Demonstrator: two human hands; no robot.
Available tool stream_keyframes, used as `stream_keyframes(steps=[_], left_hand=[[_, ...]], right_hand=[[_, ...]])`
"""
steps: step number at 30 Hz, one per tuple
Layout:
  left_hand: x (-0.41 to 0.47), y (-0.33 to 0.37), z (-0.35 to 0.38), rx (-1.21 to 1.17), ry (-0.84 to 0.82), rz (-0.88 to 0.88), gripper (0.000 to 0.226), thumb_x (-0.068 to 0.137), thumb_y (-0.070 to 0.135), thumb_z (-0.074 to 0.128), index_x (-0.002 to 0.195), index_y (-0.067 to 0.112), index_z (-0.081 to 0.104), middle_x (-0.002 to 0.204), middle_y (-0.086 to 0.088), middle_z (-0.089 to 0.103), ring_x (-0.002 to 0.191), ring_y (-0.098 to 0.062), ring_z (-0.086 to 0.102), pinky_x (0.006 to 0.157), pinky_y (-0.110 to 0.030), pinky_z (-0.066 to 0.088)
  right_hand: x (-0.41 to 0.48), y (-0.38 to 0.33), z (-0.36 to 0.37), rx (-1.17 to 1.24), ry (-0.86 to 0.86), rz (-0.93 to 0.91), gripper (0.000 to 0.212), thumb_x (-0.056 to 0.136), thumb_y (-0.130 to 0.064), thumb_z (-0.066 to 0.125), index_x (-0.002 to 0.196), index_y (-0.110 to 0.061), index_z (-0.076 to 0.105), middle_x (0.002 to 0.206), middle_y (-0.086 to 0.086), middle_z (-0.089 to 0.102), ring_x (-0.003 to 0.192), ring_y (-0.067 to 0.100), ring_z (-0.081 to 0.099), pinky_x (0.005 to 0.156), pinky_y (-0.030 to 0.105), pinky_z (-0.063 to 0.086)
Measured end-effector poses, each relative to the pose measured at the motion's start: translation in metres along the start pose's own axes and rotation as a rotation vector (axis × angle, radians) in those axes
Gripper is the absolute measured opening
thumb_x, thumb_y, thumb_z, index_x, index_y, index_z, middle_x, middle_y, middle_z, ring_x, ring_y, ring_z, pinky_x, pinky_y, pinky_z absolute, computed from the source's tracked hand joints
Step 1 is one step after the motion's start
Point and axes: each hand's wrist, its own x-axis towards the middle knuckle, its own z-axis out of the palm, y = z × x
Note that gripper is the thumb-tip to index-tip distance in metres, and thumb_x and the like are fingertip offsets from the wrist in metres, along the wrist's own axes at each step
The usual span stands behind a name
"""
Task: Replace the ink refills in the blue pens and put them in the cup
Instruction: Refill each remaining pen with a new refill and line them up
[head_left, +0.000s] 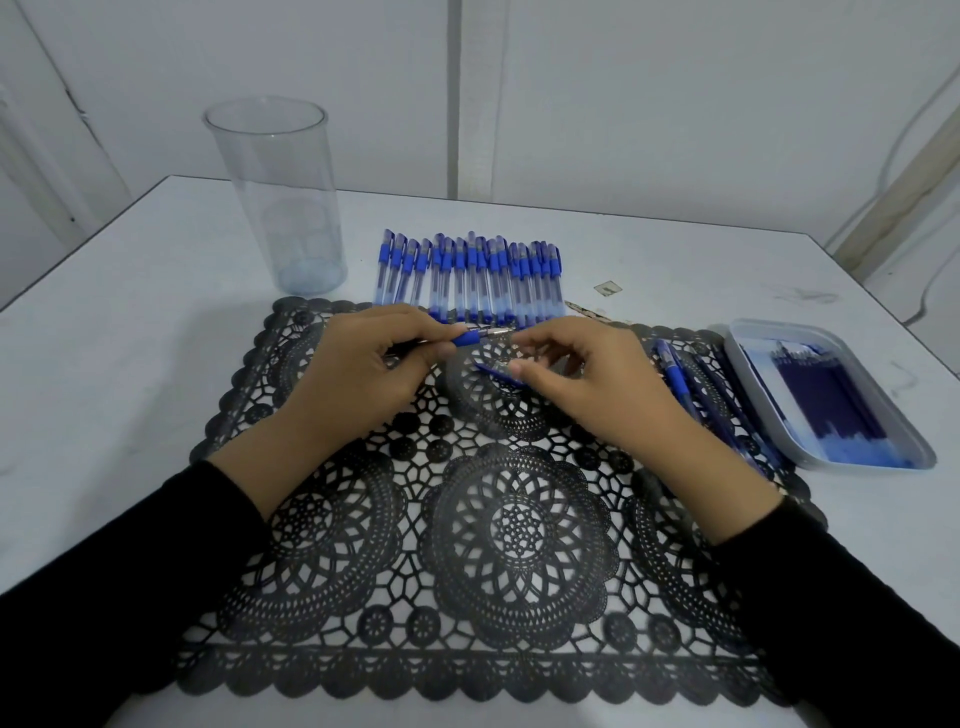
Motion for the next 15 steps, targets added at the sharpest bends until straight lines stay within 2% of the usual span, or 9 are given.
stream_keyframes(steps=[3, 6, 8, 11, 15], left_hand=[[0.0, -0.002, -0.002, 0.019, 0.006, -0.038, 0.023, 0.084, 0.004, 0.076, 0.106, 0.008, 0.075, 0.097, 0.003, 0.074, 0.088, -0.006, 0.069, 0.079, -0.025, 0.057], [0.0, -0.002, -0.002, 0.024, 0.003, -0.046, 0.023, 0.084, 0.004, 0.076, 0.106, 0.008, 0.075, 0.097, 0.002, 0.075, 0.087, -0.007, 0.07, 0.08, -0.025, 0.057], [0.0, -0.002, -0.002, 0.022, -0.002, -0.045, 0.023, 0.084, 0.005, 0.077, 0.106, 0.009, 0.076, 0.096, 0.001, 0.075, 0.086, -0.007, 0.07, 0.08, -0.024, 0.058], [0.0, -0.002, -0.002, 0.013, -0.007, -0.047, 0.021, 0.084, 0.005, 0.077, 0.105, 0.008, 0.076, 0.096, 0.001, 0.075, 0.087, -0.006, 0.07, 0.08, -0.023, 0.058], [-0.001, -0.001, -0.001, -0.008, -0.012, -0.053, 0.021, 0.083, 0.005, 0.077, 0.104, 0.008, 0.076, 0.095, 0.0, 0.075, 0.086, -0.007, 0.07, 0.079, -0.025, 0.058]], right_hand=[[0.001, 0.004, 0.006, -0.208, -0.068, -0.006, 0.041, 0.089, -0.04, 0.067, 0.123, -0.02, 0.064, 0.104, -0.008, 0.059, 0.087, 0.004, 0.052, 0.076, 0.008, 0.038], [0.002, 0.006, 0.01, -0.246, -0.087, -0.011, 0.029, 0.091, -0.034, 0.066, 0.114, -0.016, 0.068, 0.108, -0.002, 0.061, 0.091, 0.007, 0.051, 0.087, 0.021, 0.043], [0.0, 0.005, 0.006, -0.17, -0.059, 0.022, 0.015, 0.091, -0.027, 0.067, 0.102, -0.017, 0.07, 0.096, -0.006, 0.063, 0.084, 0.007, 0.056, 0.082, 0.024, 0.049], [-0.002, 0.006, -0.003, 0.047, 0.006, 0.082, 0.009, 0.089, -0.024, 0.069, 0.097, -0.02, 0.069, 0.085, -0.009, 0.066, 0.075, 0.004, 0.062, 0.068, 0.012, 0.048], [-0.004, 0.005, -0.012, 0.26, 0.061, 0.072, 0.013, 0.089, -0.019, 0.07, 0.101, -0.021, 0.072, 0.081, 0.009, 0.066, 0.067, 0.006, 0.056, 0.062, 0.013, 0.046]])
